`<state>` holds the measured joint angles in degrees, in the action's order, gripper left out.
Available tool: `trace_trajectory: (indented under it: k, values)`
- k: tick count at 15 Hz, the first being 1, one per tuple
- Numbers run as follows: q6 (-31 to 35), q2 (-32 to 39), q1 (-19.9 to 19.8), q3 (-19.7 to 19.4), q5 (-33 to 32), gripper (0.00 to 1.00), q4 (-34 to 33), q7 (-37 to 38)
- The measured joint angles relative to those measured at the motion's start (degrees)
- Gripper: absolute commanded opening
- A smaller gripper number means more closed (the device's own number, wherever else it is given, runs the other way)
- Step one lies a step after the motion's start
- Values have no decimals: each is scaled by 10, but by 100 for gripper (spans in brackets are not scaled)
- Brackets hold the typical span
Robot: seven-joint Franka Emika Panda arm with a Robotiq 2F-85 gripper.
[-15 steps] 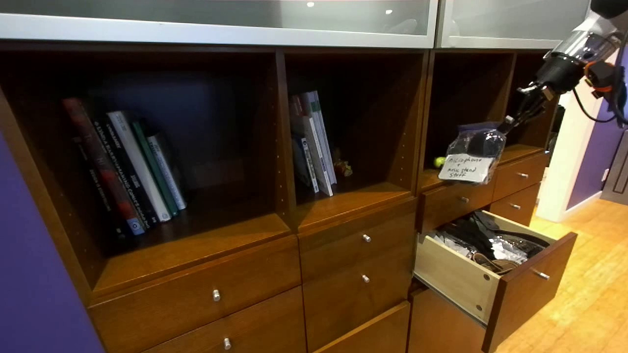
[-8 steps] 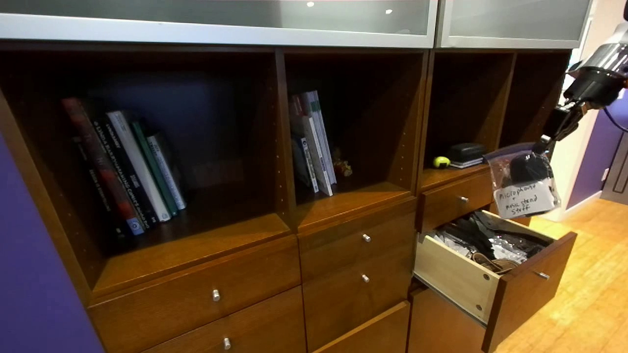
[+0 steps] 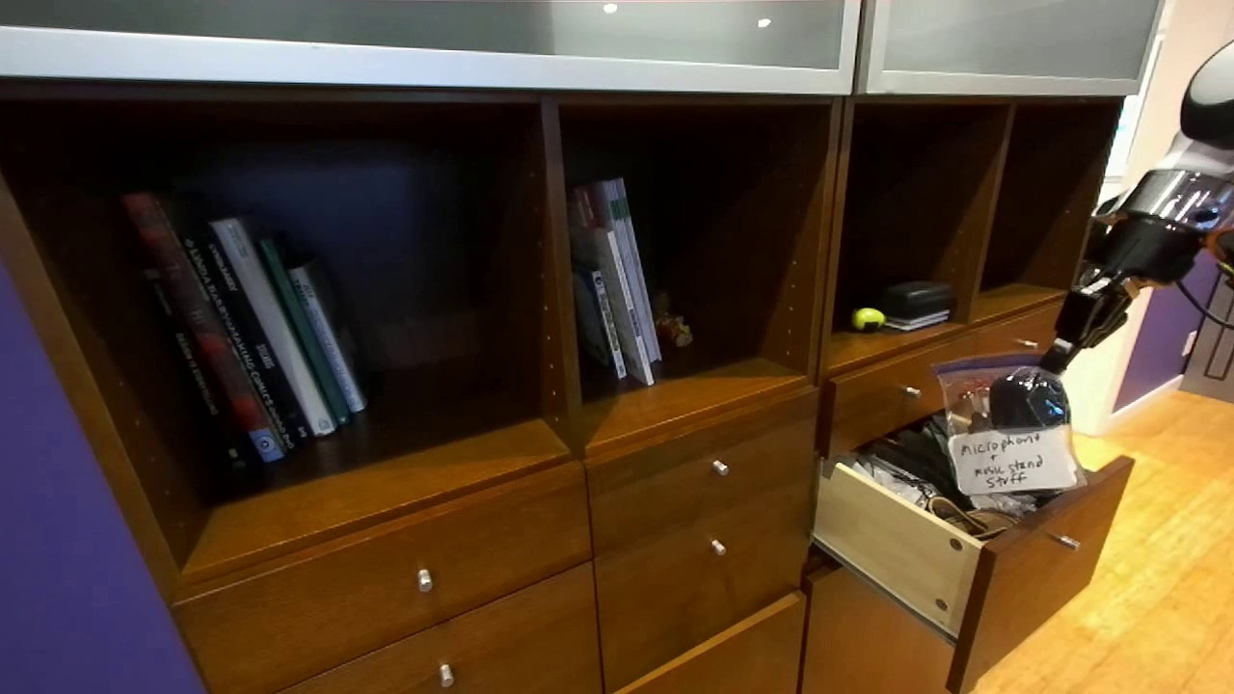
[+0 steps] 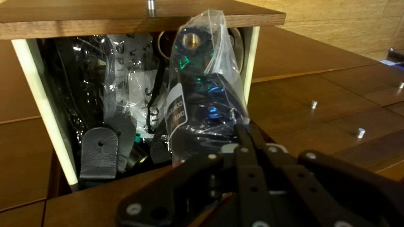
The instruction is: Put the plastic bag in the open drawer
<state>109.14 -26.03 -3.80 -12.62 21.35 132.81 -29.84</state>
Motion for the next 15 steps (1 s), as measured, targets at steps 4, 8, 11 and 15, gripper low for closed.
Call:
trace_trajectory:
  k: [4, 8, 11, 15]
  values:
    - [104, 2, 0, 14, 0, 1, 61, 58]
    - [209, 8, -3, 17, -8, 1, 108, 113]
    - [279, 22, -17, 21, -59, 1, 135, 158]
    - [344, 55, -54, 39, -161, 1, 163, 233]
